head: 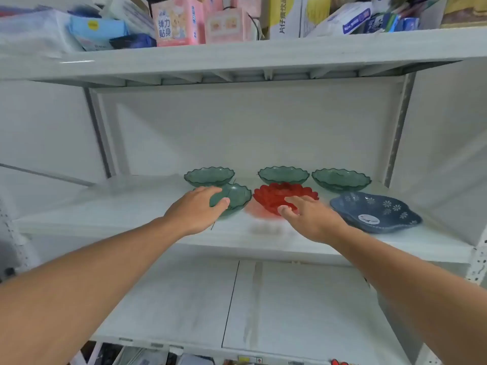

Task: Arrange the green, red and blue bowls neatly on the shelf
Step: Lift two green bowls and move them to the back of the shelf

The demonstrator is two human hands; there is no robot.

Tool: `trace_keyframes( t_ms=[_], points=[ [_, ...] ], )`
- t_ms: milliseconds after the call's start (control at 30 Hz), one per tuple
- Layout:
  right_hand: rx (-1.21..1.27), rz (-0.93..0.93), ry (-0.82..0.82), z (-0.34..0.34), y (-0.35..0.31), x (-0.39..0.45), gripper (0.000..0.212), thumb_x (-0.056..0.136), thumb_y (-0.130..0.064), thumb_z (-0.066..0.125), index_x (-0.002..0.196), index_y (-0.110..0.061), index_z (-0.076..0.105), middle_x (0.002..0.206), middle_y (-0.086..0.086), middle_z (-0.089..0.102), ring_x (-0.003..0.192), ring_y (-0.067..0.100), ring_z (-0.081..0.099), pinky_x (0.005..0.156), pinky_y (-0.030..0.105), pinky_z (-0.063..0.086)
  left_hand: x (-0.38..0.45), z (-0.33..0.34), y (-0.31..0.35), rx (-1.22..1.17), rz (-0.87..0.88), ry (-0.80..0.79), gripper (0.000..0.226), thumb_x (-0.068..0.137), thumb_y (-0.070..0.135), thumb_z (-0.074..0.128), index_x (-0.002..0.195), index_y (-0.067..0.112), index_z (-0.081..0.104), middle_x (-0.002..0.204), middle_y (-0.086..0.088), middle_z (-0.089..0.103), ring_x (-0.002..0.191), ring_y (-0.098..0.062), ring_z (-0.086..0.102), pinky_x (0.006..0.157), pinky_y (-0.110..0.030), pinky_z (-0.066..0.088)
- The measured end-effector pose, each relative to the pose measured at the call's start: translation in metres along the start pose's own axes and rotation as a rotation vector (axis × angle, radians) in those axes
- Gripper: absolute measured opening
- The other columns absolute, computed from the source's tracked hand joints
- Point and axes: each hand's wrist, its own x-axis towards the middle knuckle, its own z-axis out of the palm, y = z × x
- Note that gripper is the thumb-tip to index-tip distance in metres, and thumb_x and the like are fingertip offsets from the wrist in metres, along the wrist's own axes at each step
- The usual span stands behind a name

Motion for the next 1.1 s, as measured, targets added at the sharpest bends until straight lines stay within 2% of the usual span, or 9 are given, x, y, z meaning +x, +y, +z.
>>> trace_keyframes(
  t_ms=[133,333,500,667,800,900,1100],
  points=[
    [-0.015,0.010,-0.006,0.014,-0.009,0.058,0.078,0.098,-0.073,0.030,0.164,-0.032,0.041,0.167,0.006,0.046,0.151,0.031,0.043,0.119,0.052,0.037,0.056,0.006,-0.031,-0.034,0.028,-0.016,0.068,0.102,0.069,0.039,0.159,0.035,0.048,0.167,0.007,0.044,0.153,-0.017,0.038,0.120,-0.044,0.035],
    [-0.036,0.040,0.020,0.028,-0.036,0.158,0.076,0.100,-0.070,0.035,0.163,-0.028,0.044,0.167,0.008,0.046,0.153,0.033,0.041,0.122,0.054,0.035,0.155,0.012,-0.086,-0.006,0.109,-0.026,0.068,0.102,0.071,0.037,0.159,0.035,0.048,0.166,0.005,0.045,0.152,-0.020,0.040,0.120,-0.047,0.037],
    [-0.049,0.091,0.014,0.036,-0.039,0.210,0.074,0.101,-0.071,0.035,0.163,-0.031,0.043,0.168,0.006,0.045,0.152,0.031,0.043,0.121,0.053,0.038,0.227,0.018,-0.114,-0.014,0.140,-0.080,0.068,0.102,0.071,0.036,0.159,0.037,0.047,0.166,0.004,0.044,0.149,-0.022,0.042,0.120,-0.047,0.037],
    [-0.074,0.144,-0.011,0.040,-0.024,0.244,0.073,0.102,-0.069,0.037,0.165,-0.032,0.041,0.171,0.005,0.041,0.155,0.030,0.040,0.123,0.052,0.035,0.266,0.033,-0.119,-0.029,0.149,-0.131,0.077,0.094,0.077,0.031,0.158,0.038,0.047,0.165,0.004,0.045,0.148,-0.024,0.043,0.119,-0.049,0.037],
    [-0.065,0.137,-0.016,0.043,-0.007,0.263,0.073,0.101,-0.069,0.038,0.165,-0.032,0.040,0.172,0.004,0.039,0.157,0.028,0.037,0.125,0.052,0.033,0.289,0.045,-0.117,-0.032,0.154,-0.127,0.074,0.097,0.076,0.033,0.159,0.038,0.047,0.166,0.003,0.044,0.149,-0.023,0.042,0.120,-0.050,0.036],
    [-0.061,0.133,-0.017,0.038,0.004,0.276,0.071,0.103,-0.065,0.040,0.166,-0.031,0.040,0.172,0.005,0.039,0.157,0.027,0.035,0.126,0.046,0.030,0.303,0.049,-0.113,-0.029,0.153,-0.132,0.072,0.099,0.076,0.034,0.159,0.038,0.046,0.166,0.004,0.043,0.150,-0.021,0.040,0.120,-0.048,0.035],
    [-0.027,0.162,-0.006,0.024,0.033,0.298,0.067,0.104,-0.064,0.041,0.162,-0.030,0.044,0.164,0.009,0.048,0.148,0.031,0.046,0.116,0.047,0.039,0.328,0.055,-0.099,-0.034,0.139,-0.111,0.070,0.100,0.076,0.035,0.159,0.040,0.045,0.166,0.007,0.043,0.150,-0.018,0.039,0.119,-0.043,0.035]
  ],
)
